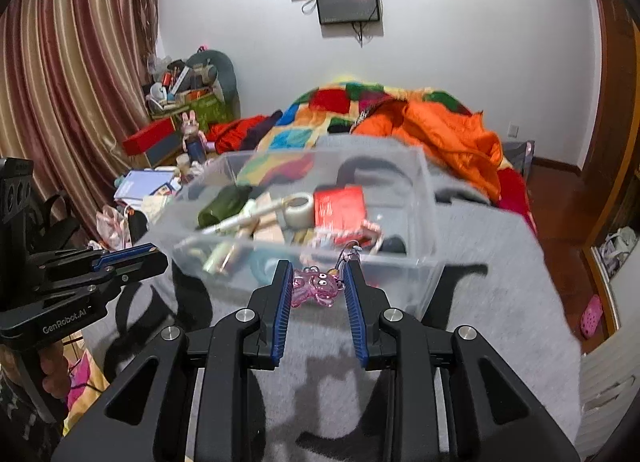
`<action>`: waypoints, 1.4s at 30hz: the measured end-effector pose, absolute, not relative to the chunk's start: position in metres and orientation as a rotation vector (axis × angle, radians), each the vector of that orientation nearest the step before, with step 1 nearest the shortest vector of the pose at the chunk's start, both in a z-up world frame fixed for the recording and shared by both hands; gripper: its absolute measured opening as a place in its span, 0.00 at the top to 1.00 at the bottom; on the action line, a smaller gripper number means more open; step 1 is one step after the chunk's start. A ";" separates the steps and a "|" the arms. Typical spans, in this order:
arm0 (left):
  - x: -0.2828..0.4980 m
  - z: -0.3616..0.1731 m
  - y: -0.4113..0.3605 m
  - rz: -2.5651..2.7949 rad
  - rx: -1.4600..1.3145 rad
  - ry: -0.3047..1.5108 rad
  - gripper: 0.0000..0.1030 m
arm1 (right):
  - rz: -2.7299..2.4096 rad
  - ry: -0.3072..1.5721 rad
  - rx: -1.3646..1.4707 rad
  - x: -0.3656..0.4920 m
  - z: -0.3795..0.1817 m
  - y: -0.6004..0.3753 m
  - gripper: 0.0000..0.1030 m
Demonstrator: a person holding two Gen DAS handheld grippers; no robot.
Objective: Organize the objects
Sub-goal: 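Grasp the small brown bead with the left tool while the right tool grasps the pink butterfly keychain, then carry the brown bead and pink keychain into the clear box and release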
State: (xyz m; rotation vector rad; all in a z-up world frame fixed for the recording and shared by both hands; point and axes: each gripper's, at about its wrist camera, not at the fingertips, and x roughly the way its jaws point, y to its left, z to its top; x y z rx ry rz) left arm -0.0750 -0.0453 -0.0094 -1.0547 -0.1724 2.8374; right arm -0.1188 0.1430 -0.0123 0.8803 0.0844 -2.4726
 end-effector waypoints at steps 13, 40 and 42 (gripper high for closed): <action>-0.099 0.025 -0.039 2.878 -0.945 -0.148 0.89 | -2.529 0.086 0.758 -0.139 0.026 0.142 0.77; -0.148 -0.018 -0.039 2.792 -1.120 -0.209 0.88 | -2.444 0.145 0.934 -0.176 -0.023 0.122 0.56; -0.145 -0.015 -0.038 2.798 -1.110 -0.203 0.88 | -2.447 0.146 0.928 -0.174 -0.021 0.122 0.56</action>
